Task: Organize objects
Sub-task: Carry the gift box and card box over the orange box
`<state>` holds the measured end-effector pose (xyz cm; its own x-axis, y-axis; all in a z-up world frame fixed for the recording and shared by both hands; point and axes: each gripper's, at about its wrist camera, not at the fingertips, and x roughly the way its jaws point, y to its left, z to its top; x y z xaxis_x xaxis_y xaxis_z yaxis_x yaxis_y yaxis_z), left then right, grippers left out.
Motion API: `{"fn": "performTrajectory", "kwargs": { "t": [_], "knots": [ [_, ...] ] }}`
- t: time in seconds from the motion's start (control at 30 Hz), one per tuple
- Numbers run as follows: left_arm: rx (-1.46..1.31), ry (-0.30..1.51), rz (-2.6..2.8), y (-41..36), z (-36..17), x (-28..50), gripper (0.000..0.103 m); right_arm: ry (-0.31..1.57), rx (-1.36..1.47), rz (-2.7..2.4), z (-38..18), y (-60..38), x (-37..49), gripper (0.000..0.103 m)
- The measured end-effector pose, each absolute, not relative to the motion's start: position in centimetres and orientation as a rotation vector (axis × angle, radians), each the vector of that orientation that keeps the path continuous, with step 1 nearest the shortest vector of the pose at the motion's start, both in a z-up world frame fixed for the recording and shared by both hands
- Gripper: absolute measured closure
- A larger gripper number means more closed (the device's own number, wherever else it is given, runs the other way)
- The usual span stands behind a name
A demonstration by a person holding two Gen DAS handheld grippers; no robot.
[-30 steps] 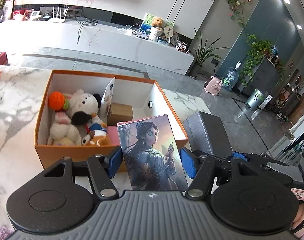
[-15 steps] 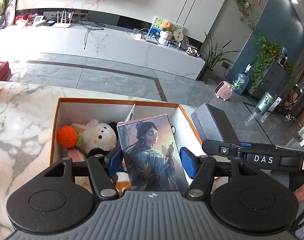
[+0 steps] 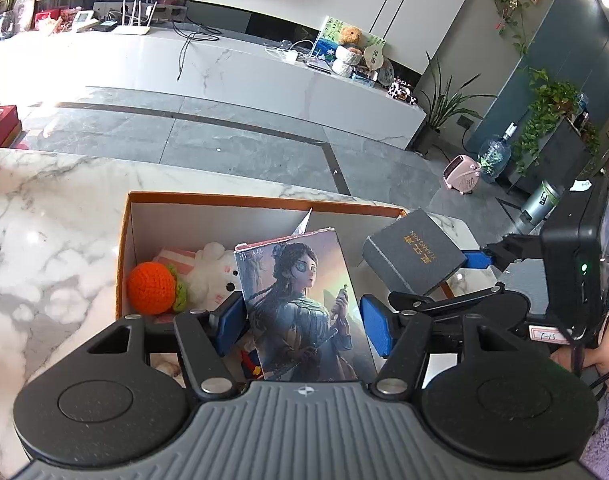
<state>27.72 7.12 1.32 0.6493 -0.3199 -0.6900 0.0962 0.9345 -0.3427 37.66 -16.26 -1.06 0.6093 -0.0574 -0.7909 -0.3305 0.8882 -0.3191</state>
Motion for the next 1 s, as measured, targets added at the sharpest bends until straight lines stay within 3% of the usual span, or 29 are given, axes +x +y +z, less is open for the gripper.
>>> {"fn": "performTrajectory", "kwargs": {
  "t": [0.13,0.7,0.83,1.0],
  "knots": [
    [-0.299,0.845,-0.251,7.2,0.9,28.1,0.031,0.920,-0.703,0.183,-2.4,-15.3,38.4,0.026],
    [-0.310,0.854,-0.286,7.2,0.6,28.7,0.031,0.953,-1.073,0.150,-6.2,-12.1,41.3,0.023],
    [-0.312,0.860,-0.286,7.2,0.5,28.7,0.031,0.971,-0.992,0.156,-5.7,-12.5,42.1,0.013],
    [-0.314,0.862,-0.287,7.1,0.4,28.7,0.031,1.001,-0.861,0.205,-4.2,-13.5,43.3,0.013]
  ]
}}
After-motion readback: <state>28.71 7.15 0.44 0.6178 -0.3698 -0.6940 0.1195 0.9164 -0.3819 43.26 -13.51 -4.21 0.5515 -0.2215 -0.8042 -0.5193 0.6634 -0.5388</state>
